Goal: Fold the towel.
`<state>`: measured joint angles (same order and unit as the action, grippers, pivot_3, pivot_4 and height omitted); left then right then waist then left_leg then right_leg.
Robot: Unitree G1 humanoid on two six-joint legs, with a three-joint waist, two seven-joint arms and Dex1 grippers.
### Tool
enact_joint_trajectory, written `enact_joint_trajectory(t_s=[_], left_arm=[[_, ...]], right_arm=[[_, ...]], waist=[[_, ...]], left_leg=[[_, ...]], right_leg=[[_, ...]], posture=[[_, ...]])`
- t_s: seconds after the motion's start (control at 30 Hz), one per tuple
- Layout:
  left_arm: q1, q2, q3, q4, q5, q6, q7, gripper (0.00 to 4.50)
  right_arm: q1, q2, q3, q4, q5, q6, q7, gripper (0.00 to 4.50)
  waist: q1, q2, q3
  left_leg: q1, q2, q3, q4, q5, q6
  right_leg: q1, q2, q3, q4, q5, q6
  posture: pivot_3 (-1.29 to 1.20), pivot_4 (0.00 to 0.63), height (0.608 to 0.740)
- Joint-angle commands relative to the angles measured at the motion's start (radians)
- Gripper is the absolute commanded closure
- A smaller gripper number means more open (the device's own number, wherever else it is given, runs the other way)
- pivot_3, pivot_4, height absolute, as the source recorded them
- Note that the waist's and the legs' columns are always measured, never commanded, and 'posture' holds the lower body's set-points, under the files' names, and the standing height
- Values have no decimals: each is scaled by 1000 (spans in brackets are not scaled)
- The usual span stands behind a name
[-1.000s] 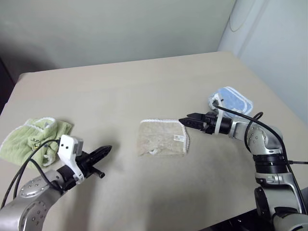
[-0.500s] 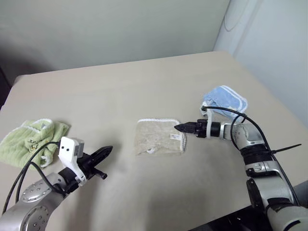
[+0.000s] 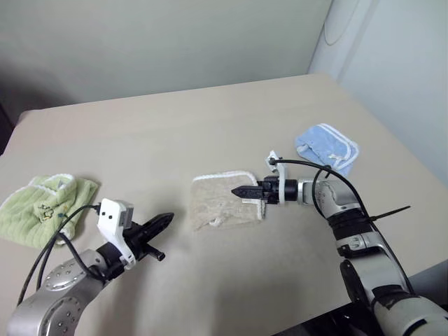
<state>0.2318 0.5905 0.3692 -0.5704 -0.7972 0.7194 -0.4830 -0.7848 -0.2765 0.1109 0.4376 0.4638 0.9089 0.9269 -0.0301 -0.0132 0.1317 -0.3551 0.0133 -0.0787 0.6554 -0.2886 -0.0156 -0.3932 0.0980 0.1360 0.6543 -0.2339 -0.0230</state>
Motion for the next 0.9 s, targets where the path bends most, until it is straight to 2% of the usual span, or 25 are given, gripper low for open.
enact_joint_trajectory(t_s=[0.03,0.3,0.43,0.57,0.7,0.77,0.9], left_arm=[[2,1,12,-31,-1,-12,4,4500],[22,-7,19,-38,-3,-21,8,4500],[25,-8,20,-40,-1,-21,10,4500],[37,-6,34,-37,-3,-24,6,4500],[27,-5,24,-17,0,-25,-5,4500],[-3,-1,1,4,7,-23,-13,4500],[-76,1,-46,54,27,-20,-29,4500]], right_arm=[[-3,-11,-26,-14,9,7,5,1620],[31,-30,-119,-137,85,89,-25,4369],[40,-58,-209,-240,157,152,-51,4467],[-20,-146,-424,-247,224,160,-157,4467],[-127,-270,-567,-54,182,79,-300,4467],[-188,-310,-614,105,152,31,-387,4467],[-248,-330,-590,412,58,-102,-467,4467]], waist=[[0,0,0],[0,0,0],[1,0,0],[8,0,0],[12,1,1],[12,1,0],[11,0,0]], left_leg=[[0,0,0,0,0,0],[-1,0,0,0,1,-1],[-1,0,0,1,1,-1],[-2,0,0,2,1,-1],[-3,-1,0,4,0,0],[-2,-1,0,3,-5,9],[2,0,0,1,-6,11]], right_leg=[[0,0,0,0,0,0],[0,0,0,-1,0,0],[0,0,0,-1,0,0],[1,0,0,-1,0,1],[0,-1,0,-1,0,2],[0,-1,0,-1,0,2],[0,-1,1,5,1,1]], posture=[[0,150,740],[0,150,740],[0,150,740],[0,150,740],[0,150,740],[0,150,740],[0,150,740]])
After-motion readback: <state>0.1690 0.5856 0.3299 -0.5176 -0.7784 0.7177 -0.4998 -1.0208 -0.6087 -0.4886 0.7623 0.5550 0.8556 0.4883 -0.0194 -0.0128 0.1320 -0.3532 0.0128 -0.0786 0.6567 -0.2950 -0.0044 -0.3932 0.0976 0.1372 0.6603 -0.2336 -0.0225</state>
